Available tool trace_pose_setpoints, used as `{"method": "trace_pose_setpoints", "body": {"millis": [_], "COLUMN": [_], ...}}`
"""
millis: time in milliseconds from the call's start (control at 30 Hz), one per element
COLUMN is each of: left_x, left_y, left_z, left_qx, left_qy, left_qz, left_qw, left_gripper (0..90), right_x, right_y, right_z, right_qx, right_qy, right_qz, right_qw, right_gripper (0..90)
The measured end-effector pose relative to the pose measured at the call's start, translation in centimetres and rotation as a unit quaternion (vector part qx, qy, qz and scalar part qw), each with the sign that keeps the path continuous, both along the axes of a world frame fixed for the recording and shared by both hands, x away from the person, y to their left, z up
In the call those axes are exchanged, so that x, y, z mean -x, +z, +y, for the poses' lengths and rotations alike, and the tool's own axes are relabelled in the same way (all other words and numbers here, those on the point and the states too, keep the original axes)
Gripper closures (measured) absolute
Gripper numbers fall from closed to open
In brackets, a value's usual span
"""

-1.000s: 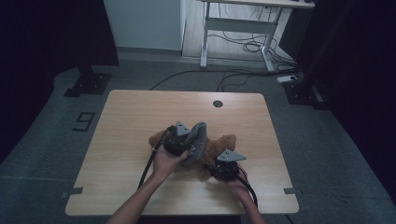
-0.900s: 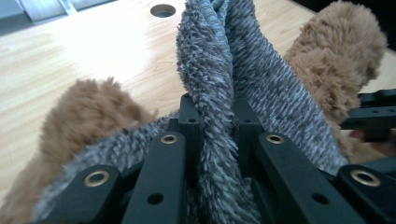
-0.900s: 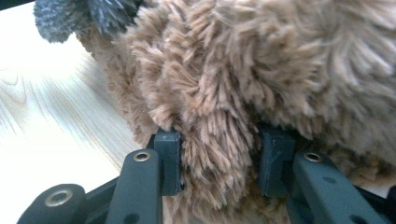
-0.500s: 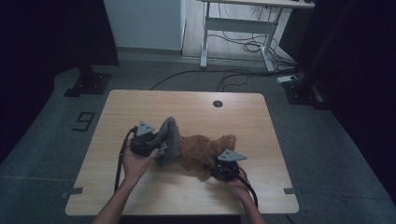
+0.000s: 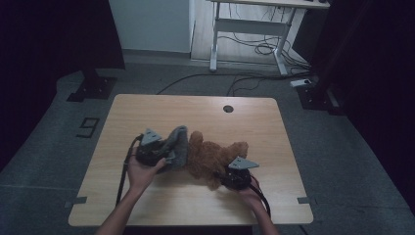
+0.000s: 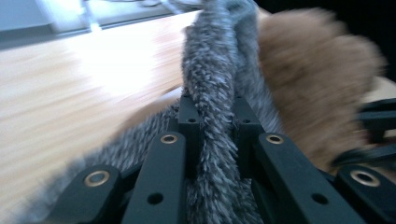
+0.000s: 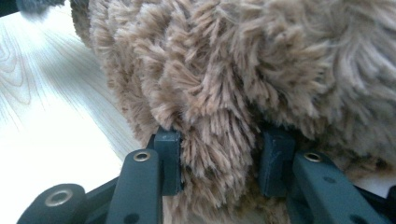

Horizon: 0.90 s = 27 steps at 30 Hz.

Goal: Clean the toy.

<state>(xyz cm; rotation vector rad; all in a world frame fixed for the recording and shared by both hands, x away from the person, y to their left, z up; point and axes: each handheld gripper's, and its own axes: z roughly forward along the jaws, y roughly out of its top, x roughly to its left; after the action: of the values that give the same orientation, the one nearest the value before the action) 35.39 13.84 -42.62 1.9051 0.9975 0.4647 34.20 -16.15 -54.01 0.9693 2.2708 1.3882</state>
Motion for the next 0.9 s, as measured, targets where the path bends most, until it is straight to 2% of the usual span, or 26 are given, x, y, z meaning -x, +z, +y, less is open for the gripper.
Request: {"method": "trace_pose_setpoints", "body": {"millis": [33, 67, 167, 233, 267, 333, 500, 633, 767, 900], "left_x": [-0.2, -0.3, -1.3, -2.1, -2.4, -2.7, -2.2, -1.4, -1.1, -1.1], "left_y": [0.3, 0.4, -0.2, -1.2, -1.4, -1.7, -2.2, -1.8, -2.2, -2.3], "left_z": [-1.5, -2.1, -5.8, -6.9, -6.7, -5.8, -1.7, 1.1, 3.4, 4.7], "left_qx": [-0.001, -0.002, -0.033, -0.055, -0.057, -0.048, -0.022, -0.018, -0.012, -0.003], "left_qy": [-0.013, -0.018, -0.038, -0.029, -0.026, -0.016, 0.005, 0.025, 0.046, 0.058], "left_qz": [0.002, 0.004, 0.018, 0.023, 0.024, 0.032, 0.041, 0.033, 0.037, 0.044], "left_qw": [0.9999, 0.9998, 0.9986, 0.9978, 0.9977, 0.9982, 0.9989, 0.999, 0.9982, 0.9973], "left_gripper": [78.1, 78.1, 78.0, 78.1, 78.1, 78.1, 78.0, 78.0, 78.1, 78.1], "right_x": [0.0, 0.0, 0.1, 0.0, 0.0, 0.0, 0.1, 0.2, 0.1, 0.1], "right_y": [0.0, 0.0, 0.0, 0.0, -0.1, -0.1, -0.1, -0.1, -0.1, -0.2], "right_z": [0.0, 0.0, -0.1, -0.2, -0.3, -0.3, 0.0, 0.2, 0.1, 0.1], "right_qx": [0.001, 0.002, 0.004, 0.004, 0.003, 0.001, 0.011, 0.016, 0.013, 0.012], "right_qy": [0.0, 0.0, 0.0, 0.001, 0.001, 0.001, 0.01, 0.01, 0.01, 0.01], "right_qz": [-0.001, -0.001, -0.001, -0.001, 0.002, 0.003, -0.003, -0.002, 0.002, 0.002], "right_qw": [1.0, 1.0, 1.0, 1.0, 1.0, 1.0, 0.9999, 0.9998, 0.9999, 0.9999], "right_gripper": [60.2, 60.2, 60.2, 60.2, 60.2, 60.2, 60.5, 60.5, 60.5, 60.5]}}
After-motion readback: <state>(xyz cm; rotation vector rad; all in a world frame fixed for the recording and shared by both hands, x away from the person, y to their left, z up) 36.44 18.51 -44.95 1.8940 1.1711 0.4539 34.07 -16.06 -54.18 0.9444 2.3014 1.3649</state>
